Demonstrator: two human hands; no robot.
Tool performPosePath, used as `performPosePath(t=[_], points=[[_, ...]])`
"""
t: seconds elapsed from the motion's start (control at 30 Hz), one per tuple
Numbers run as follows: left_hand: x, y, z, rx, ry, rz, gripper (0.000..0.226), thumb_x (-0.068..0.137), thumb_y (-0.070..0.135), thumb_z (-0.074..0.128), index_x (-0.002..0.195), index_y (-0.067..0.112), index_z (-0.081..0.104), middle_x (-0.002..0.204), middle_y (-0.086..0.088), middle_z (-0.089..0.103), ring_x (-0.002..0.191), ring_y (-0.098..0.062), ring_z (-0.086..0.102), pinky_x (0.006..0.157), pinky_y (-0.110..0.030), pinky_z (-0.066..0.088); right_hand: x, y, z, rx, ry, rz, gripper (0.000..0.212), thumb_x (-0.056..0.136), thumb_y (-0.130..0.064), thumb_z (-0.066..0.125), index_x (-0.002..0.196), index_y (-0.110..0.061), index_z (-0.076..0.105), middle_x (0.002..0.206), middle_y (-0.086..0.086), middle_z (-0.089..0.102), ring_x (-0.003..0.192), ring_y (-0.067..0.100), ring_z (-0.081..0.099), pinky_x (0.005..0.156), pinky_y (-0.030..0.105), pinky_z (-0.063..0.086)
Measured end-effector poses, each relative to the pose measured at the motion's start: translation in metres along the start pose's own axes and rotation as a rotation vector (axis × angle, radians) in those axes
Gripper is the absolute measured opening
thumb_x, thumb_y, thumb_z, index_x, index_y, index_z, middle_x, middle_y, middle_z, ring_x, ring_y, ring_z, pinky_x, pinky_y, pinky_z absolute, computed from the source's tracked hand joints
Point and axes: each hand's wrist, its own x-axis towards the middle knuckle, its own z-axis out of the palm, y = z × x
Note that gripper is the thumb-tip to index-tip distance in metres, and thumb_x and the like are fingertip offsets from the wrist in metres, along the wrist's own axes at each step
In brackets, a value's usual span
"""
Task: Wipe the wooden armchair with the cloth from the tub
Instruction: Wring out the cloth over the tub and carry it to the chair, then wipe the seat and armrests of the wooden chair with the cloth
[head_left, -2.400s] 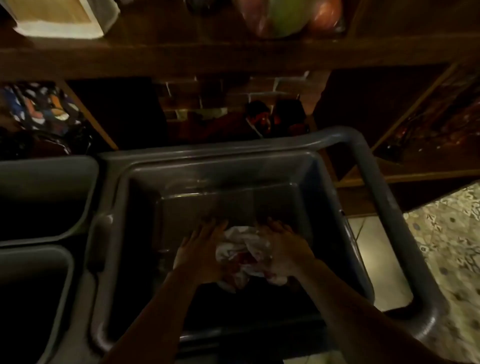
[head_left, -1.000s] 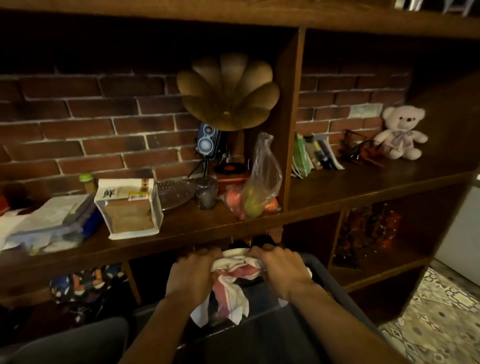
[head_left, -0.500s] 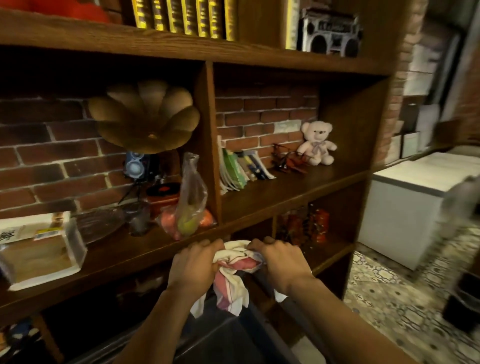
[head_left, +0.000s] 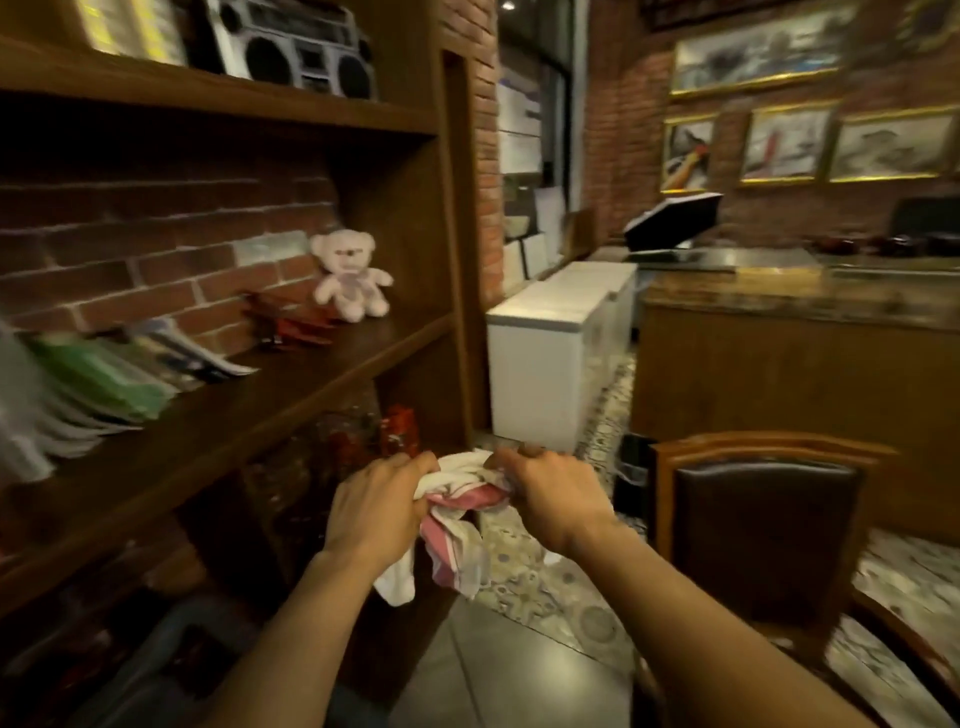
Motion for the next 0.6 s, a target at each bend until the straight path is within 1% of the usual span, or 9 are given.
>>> performPosePath(t=[0.07, 0.13, 0.23, 0.3, 0.37, 0.43, 0.53, 0.6], points=[[0.022, 0.042, 0.020, -0.027, -0.008, 0.078, 0.028, 0.093, 0.029, 0.064, 0.118, 0.039, 0.055, 0.109, 0.008, 0.065, 0.104, -0.021, 0.064, 0.072, -0.034, 0.042, -0.018, 0.047, 0.001, -0.013, -0.002, 0.077, 0.051, 0.091, -0.023, 0.065, 0.134, -0.041, 0.046, 0.127, 0.001, 0.063, 0.105, 0.033, 0.065, 0.075, 0.040, 0.052], [0.039, 0.084, 0.042, -0.060, -0.017, 0.145, 0.030, 0.093, 0.029, 0.066, 0.120, 0.039, 0.056, 0.111, 0.008, 0.066, 0.105, -0.021, 0.064, 0.072, -0.034, 0.042, -0.038, 0.091, 0.002, -0.018, -0.006, 0.159, 0.051, 0.091, -0.023, 0.066, 0.134, -0.043, 0.047, 0.128, 0.000, 0.063, 0.106, 0.032, 0.065, 0.073, 0.038, 0.047], [0.057, 0.137, 0.073, -0.123, -0.048, 0.212, 0.034, 0.092, 0.027, 0.068, 0.122, 0.039, 0.058, 0.118, 0.007, 0.068, 0.108, -0.023, 0.065, 0.080, -0.036, 0.049, -0.069, 0.142, 0.003, -0.028, -0.019, 0.254, 0.050, 0.090, -0.025, 0.067, 0.132, -0.043, 0.047, 0.126, -0.001, 0.061, 0.105, 0.032, 0.064, 0.072, 0.039, 0.046], [0.064, 0.167, 0.093, -0.167, -0.070, 0.263, 0.033, 0.091, 0.026, 0.069, 0.119, 0.039, 0.059, 0.118, 0.008, 0.069, 0.107, -0.023, 0.065, 0.076, -0.035, 0.045, -0.089, 0.169, 0.006, -0.022, -0.022, 0.321, 0.048, 0.090, -0.029, 0.068, 0.131, -0.041, 0.047, 0.124, -0.001, 0.061, 0.103, 0.031, 0.064, 0.069, 0.038, 0.043], [0.069, 0.190, 0.112, -0.194, -0.099, 0.321, 0.031, 0.089, 0.027, 0.071, 0.115, 0.039, 0.060, 0.115, 0.009, 0.070, 0.103, -0.022, 0.066, 0.070, -0.033, 0.038, -0.109, 0.189, 0.012, -0.020, -0.038, 0.382, 0.047, 0.090, -0.033, 0.069, 0.131, -0.040, 0.046, 0.118, -0.001, 0.060, 0.099, 0.029, 0.065, 0.066, 0.036, 0.039], [0.073, 0.207, 0.129, -0.215, -0.133, 0.377, 0.030, 0.087, 0.027, 0.072, 0.112, 0.039, 0.059, 0.111, 0.010, 0.069, 0.099, -0.022, 0.066, 0.067, -0.033, 0.035, -0.124, 0.204, 0.020, -0.009, -0.058, 0.432, 0.050, 0.087, -0.038, 0.070, 0.131, -0.040, 0.046, 0.114, -0.002, 0.059, 0.096, 0.027, 0.063, 0.064, 0.036, 0.038], [0.080, 0.223, 0.154, -0.250, -0.183, 0.439, 0.031, 0.086, 0.026, 0.072, 0.112, 0.039, 0.060, 0.107, 0.009, 0.069, 0.096, -0.023, 0.065, 0.067, -0.033, 0.039, -0.141, 0.218, 0.034, -0.019, -0.072, 0.496, 0.055, 0.085, -0.045, 0.072, 0.133, -0.039, 0.045, 0.112, -0.003, 0.058, 0.094, 0.024, 0.062, 0.062, 0.034, 0.035], [0.087, 0.230, 0.169, -0.271, -0.212, 0.486, 0.032, 0.086, 0.024, 0.072, 0.113, 0.038, 0.061, 0.106, 0.008, 0.068, 0.095, -0.023, 0.065, 0.066, -0.033, 0.039, -0.148, 0.224, 0.046, -0.031, -0.077, 0.534, 0.055, 0.086, -0.044, 0.071, 0.134, -0.039, 0.045, 0.113, -0.002, 0.059, 0.094, 0.025, 0.063, 0.061, 0.033, 0.033]])
